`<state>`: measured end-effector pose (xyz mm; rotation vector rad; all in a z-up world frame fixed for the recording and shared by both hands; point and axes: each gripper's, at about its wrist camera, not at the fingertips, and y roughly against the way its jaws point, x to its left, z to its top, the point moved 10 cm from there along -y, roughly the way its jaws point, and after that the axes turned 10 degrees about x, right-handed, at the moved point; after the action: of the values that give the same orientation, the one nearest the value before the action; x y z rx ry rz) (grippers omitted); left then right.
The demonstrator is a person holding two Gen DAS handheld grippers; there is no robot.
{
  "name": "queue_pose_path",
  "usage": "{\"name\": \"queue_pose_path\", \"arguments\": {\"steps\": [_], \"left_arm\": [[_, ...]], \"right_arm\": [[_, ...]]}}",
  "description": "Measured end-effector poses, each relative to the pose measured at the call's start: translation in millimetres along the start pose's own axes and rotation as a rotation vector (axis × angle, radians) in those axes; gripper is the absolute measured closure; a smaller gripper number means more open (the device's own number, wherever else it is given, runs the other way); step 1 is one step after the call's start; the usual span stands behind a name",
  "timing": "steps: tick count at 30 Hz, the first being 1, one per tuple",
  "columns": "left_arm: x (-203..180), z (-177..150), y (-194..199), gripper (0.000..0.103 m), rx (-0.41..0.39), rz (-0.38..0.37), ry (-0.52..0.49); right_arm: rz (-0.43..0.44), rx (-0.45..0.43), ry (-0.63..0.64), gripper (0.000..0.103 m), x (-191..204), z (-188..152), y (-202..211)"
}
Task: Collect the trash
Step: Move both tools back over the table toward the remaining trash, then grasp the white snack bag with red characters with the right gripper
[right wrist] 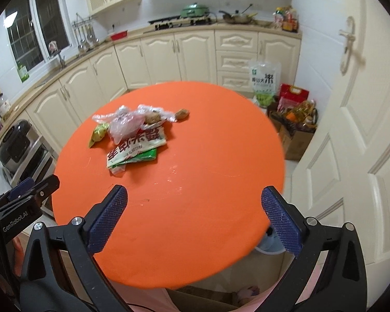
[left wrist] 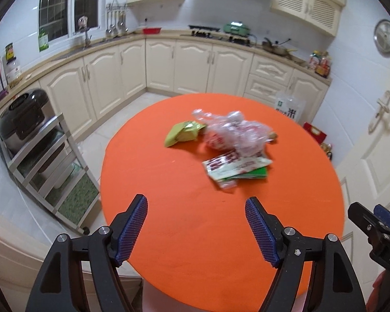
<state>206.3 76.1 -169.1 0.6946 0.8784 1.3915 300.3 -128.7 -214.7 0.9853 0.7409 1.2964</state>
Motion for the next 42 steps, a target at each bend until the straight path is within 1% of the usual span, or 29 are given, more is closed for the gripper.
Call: {"name": "queue_pose_path", "arguments": {"steps": [2, 3, 6, 11, 16, 18, 20, 22, 24, 25, 27, 28, 30, 32, 33, 35, 38, 42], "left_arm": [[6.4, 0.9, -11.0, 0.03, 0.03, 0.004, 0.012], [12.5, 11.1, -18.0, 0.03, 0.04, 0.003, 0.013], [26.2, 26.5, -38.5, 0.03, 0.079, 0.0, 0.024], [47.7, 44.0, -71.6, 0.03, 0.138, -0.015, 0.05], [69.9, 58.0, -106.3, 0.03, 0.182, -0.033, 0.066], [77.7, 60.4, -115.6, 0.03, 0.191, -0.037, 0.069], [86.0, 65.8, -121.7, 0.03, 0.2, -0.034, 0.074], [89.8, 72.2, -129.8, 0.03, 0.201, -0.028, 0.079], [90.3, 77.1, -134.3, 0.03, 0.189, -0.044, 0.058], [90.0, 79.2, -137.9, 0.03, 0.19, -0.054, 0.05], [93.0, 79.8, -145.6, 0.03, 0.202, -0.066, 0.051], [96.3, 79.2, -148.8, 0.03, 0.207, -0.063, 0.06], [102.0, 79.9, -152.9, 0.03, 0.21, -0.066, 0.069], [105.2, 80.6, -151.1, 0.029, 0.203, -0.081, 0.08], [109.0, 81.8, -151.4, 0.029, 0.203, -0.086, 0.099], [117.4, 83.2, -151.5, 0.029, 0.2, -0.08, 0.126], [120.7, 81.2, -150.4, 0.029, 0.197, -0.083, 0.124], [116.5, 73.3, -146.0, 0.029, 0.211, -0.057, 0.132]], "right_arm": [[0.007, 0.031, 0.011, 0.0, 8.7, 3.8, -15.5], [0.008, 0.046, 0.015, 0.0, 12.4, 5.7, -22.2], [0.017, 0.089, 0.029, 0.0, 25.0, 13.3, -45.0], [0.045, 0.166, 0.025, 0.0, 47.9, 25.8, -88.9], [0.127, 0.24, -0.076, 0.0, 70.4, 38.3, -133.2], [0.142, 0.258, -0.125, 0.0, 78.6, 43.2, -149.0], [0.125, 0.252, -0.17, 0.0, 81.2, 48.7, -160.0], [0.068, 0.243, -0.188, 0.0, 82.2, 53.0, -170.5], [0.046, 0.256, -0.198, 0.0, 87.3, 55.5, -181.5], [0.012, 0.242, -0.21, 0.0, 87.9, 57.6, -183.2], [0.004, 0.213, -0.223, 0.0, 92.6, 62.2, -185.6], [-0.008, 0.219, -0.227, 0.0, 95.7, 63.0, -190.7], [-0.086, 0.219, -0.192, 0.0, 98.8, 65.5, -196.2], [-0.173, 0.214, -0.123, 0.0, 104.2, 65.2, -201.7], [-0.184, 0.197, -0.112, 0.0, 105.1, 65.1, -201.4], [-0.156, 0.184, -0.11, 0.0, 105.1, 63.0, -199.5], [-0.13, 0.196, -0.045, 0.0, 104.1, 53.9, -195.1], [-0.091, 0.227, 0.03, 0.002, 101.4, 34.5, -183.1]]}}
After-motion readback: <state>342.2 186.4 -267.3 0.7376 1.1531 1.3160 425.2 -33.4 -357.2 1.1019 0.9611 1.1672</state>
